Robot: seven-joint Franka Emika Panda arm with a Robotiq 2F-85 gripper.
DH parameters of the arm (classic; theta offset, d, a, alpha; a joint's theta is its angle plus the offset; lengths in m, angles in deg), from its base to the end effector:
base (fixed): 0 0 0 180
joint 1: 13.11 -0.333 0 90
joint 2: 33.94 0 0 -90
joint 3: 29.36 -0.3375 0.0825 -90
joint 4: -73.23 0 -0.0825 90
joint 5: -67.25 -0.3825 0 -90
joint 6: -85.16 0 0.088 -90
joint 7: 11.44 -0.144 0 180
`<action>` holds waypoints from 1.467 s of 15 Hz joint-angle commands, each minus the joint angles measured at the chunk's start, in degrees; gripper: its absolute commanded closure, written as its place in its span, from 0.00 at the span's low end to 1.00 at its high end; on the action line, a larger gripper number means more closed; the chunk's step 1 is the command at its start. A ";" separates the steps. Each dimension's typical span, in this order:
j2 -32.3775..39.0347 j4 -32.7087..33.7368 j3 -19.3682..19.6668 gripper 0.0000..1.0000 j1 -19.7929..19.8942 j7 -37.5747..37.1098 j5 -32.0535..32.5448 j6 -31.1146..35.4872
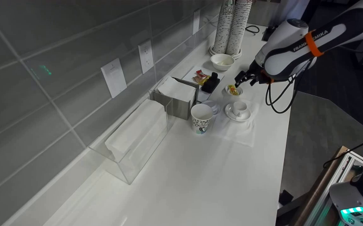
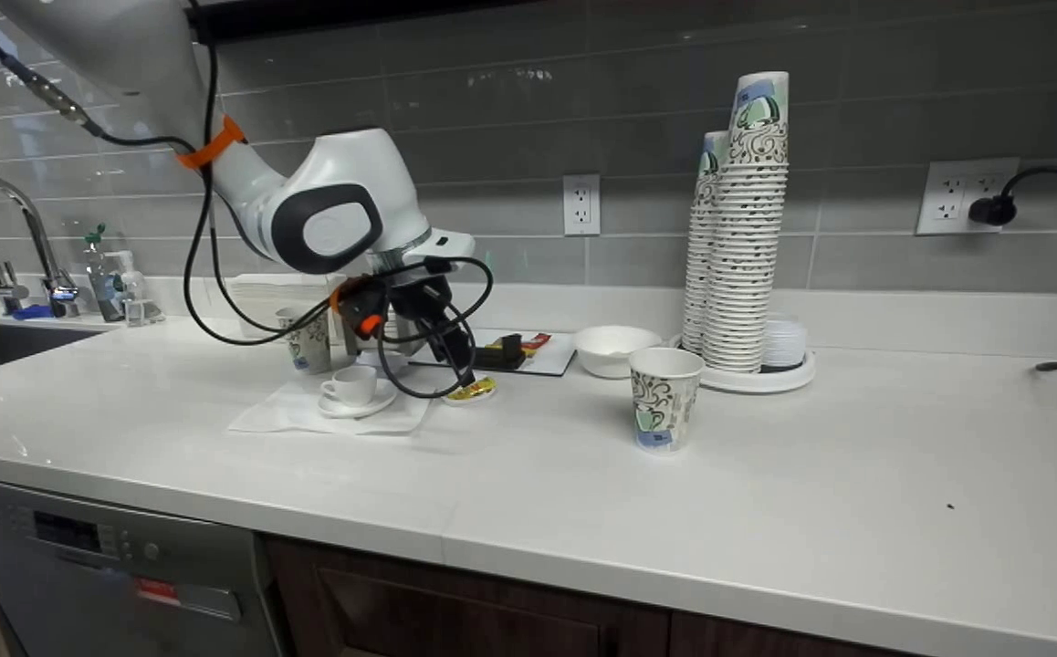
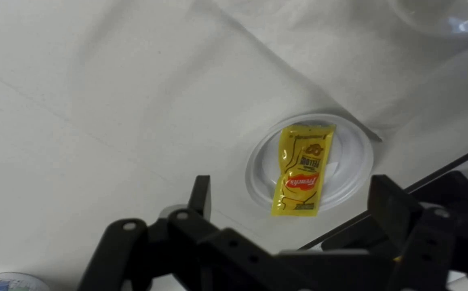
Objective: Take the yellow sachet out of the small white bowl and place it with the other sachets
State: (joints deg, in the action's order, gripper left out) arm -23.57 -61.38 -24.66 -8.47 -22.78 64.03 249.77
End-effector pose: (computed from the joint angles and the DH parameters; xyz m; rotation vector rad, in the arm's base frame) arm 0.5523 -0.0936 0.2785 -3.0160 0.6250 -0.5338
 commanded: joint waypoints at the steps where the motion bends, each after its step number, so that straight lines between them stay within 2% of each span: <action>1: 4.49 2.37 1.83 0.00 -1.80 -3.76 0.78 4.95; 2: 5.17 2.60 1.92 0.01 -2.06 -3.94 0.27 6.35; 3: 5.87 2.93 2.23 0.08 -2.45 -4.29 0.22 7.40; 4: 6.54 3.29 2.47 0.10 -2.80 -4.50 0.06 8.03; 6: 7.66 3.81 3.01 0.24 -3.68 -4.79 -0.12 9.06; 8: 8.32 4.19 3.30 0.24 -4.39 -4.89 -0.36 9.47; 9: 8.65 4.44 3.69 0.29 -4.89 -5.12 -0.23 9.58; 13: 9.00 4.86 3.57 0.35 -5.59 -4.99 -0.61 9.70; 16: 9.24 4.94 3.50 0.34 -5.96 -4.90 -0.56 10.10; 22: 9.93 4.86 4.94 0.49 -7.62 -5.29 0.16 10.34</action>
State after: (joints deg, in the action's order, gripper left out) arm -15.00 -57.35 -21.33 -14.37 -27.01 63.99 258.81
